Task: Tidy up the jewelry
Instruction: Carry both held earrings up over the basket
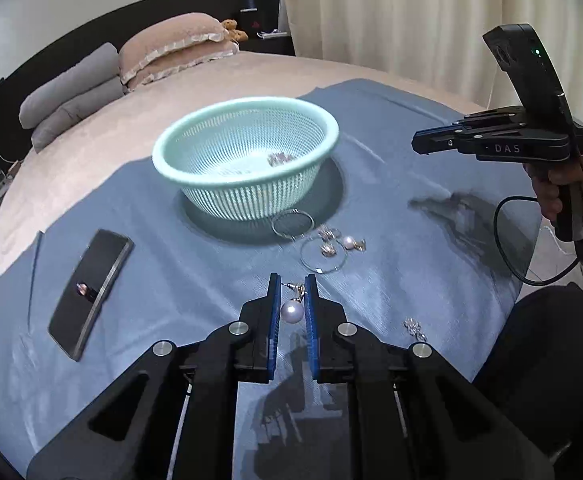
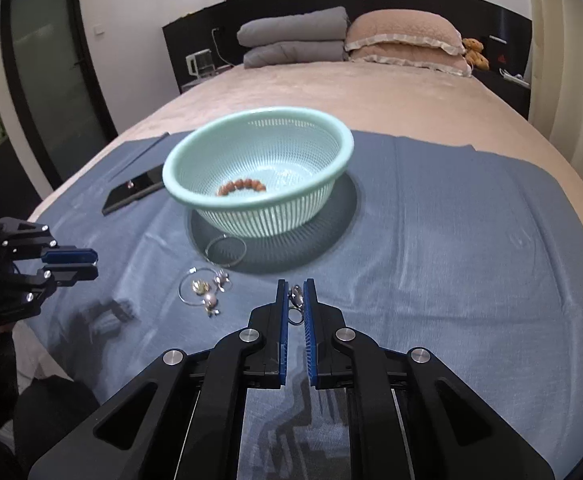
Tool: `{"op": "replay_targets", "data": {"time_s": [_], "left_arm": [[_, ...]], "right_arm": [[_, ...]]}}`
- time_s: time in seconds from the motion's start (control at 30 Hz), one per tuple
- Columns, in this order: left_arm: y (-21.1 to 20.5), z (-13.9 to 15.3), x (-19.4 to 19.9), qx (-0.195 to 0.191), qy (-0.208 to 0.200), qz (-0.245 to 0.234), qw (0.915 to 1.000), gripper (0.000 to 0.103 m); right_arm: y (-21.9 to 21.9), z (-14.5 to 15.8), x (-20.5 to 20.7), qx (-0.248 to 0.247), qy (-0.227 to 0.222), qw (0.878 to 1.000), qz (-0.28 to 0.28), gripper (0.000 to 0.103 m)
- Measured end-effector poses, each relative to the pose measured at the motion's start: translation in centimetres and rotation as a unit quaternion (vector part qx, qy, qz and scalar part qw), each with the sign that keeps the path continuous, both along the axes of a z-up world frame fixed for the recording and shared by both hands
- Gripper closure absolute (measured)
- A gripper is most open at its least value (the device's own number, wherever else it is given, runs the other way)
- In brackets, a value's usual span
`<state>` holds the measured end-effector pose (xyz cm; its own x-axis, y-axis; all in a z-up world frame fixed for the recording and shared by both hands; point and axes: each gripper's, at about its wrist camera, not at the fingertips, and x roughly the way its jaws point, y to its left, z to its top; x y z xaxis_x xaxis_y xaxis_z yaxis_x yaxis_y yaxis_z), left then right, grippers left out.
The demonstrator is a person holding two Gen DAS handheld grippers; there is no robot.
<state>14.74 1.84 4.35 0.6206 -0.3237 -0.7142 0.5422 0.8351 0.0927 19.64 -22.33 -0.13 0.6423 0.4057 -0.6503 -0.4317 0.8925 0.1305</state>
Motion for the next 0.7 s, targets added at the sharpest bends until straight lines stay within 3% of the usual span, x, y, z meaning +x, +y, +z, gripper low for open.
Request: {"op": "replay_targets", "data": {"time_s": [0.17, 0.43, 0.57, 0.7], "left_arm": [[0.0, 4.4, 2.4, 0.003, -0.042, 0.007, 0.9991, 0.091], [-1.8, 8.4, 5.2, 0.008, -0.080, -0.007, 0.9967, 0.091], [-2.4, 8.5, 7.6, 0.007, -0.074, -0.005, 0.9972, 0.091], [-3.2, 6.6, 10.0, 0.000, -0.049, 0.000, 0.9988, 0.091]], "right_arm": [[0.8, 4.4, 1.4, 0.013, -0.045, 0.999, 0.009, 0.096], [1.6, 10.1, 4.7, 0.051, -0.096, 0.994, 0.027, 0.096], [2.2, 10.8, 7.0, 0.072, -0.094, 0.992, 0.036, 0.096], [3.2, 9.1, 9.9, 0.081, -0.065, 0.994, 0.037, 0.096]]}}
